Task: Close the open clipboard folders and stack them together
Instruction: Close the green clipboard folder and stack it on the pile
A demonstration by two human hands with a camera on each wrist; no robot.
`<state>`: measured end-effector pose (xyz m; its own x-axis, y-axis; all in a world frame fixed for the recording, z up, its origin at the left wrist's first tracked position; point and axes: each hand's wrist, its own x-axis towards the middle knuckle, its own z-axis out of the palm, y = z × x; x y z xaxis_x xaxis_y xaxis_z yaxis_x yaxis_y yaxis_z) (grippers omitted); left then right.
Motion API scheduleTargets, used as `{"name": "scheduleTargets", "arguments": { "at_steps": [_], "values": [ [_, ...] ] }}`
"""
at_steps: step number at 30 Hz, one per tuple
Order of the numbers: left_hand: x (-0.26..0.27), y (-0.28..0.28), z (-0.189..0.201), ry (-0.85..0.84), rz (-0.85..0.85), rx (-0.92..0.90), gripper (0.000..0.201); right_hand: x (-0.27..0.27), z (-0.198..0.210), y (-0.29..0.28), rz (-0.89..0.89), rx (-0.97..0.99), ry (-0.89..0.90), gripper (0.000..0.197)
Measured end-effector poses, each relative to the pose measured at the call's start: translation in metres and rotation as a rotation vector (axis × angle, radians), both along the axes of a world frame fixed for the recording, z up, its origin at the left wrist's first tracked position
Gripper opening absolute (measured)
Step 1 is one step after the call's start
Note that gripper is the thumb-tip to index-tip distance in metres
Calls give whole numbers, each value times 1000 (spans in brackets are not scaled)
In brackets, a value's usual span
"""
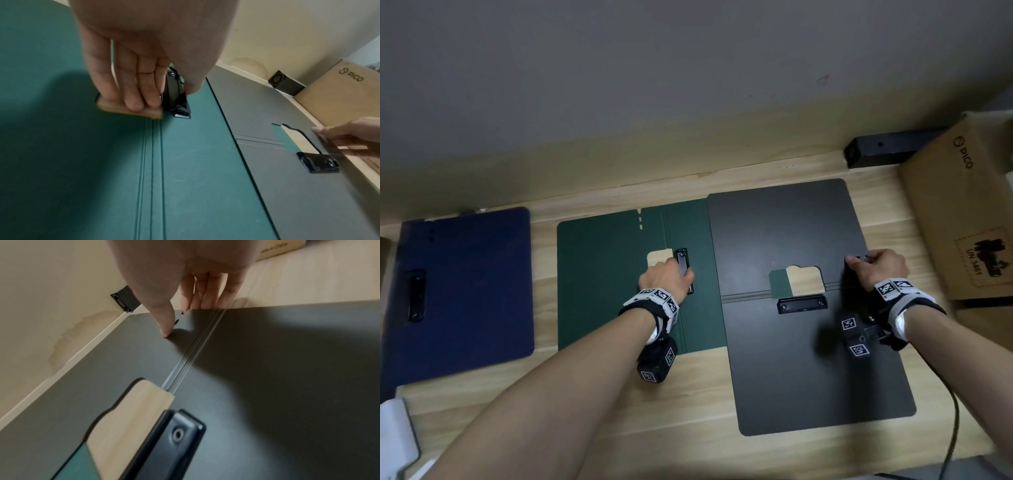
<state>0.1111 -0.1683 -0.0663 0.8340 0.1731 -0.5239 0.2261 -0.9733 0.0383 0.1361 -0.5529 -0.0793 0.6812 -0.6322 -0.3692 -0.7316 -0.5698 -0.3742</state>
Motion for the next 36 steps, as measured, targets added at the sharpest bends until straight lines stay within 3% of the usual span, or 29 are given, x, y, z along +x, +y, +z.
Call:
{"name": "scheduleTargets", "arguments": {
  "at_steps": [5,10,13,18,26,28,31,36],
  "values": [
    [-13,24,13,-39,118,-116,43,-4,21,57,147,-34,-104,70],
    [-57,87,19,-122,369,-161,33,-30,30,147,579,74,-146,68],
    [-87,132,15,-163,504,-146,42,-53,35,200,807,132,-90,73],
    [-123,172,7,-76,698,-88,62,-87,29,259,1070,140,59,84],
    [-125,189,-11,-69,967,-310,70,-102,15,273,1126,77,196,100],
    [-123,196,-8,-48,1014,-404,61,-100,16,273,1136,70,212,101],
    [-122,204,-7,-93,1065,-582,48,-97,17,274,1145,67,230,101],
    [-116,215,1,-213,1050,-726,51,-97,25,268,1127,107,221,95]
  ]
}}
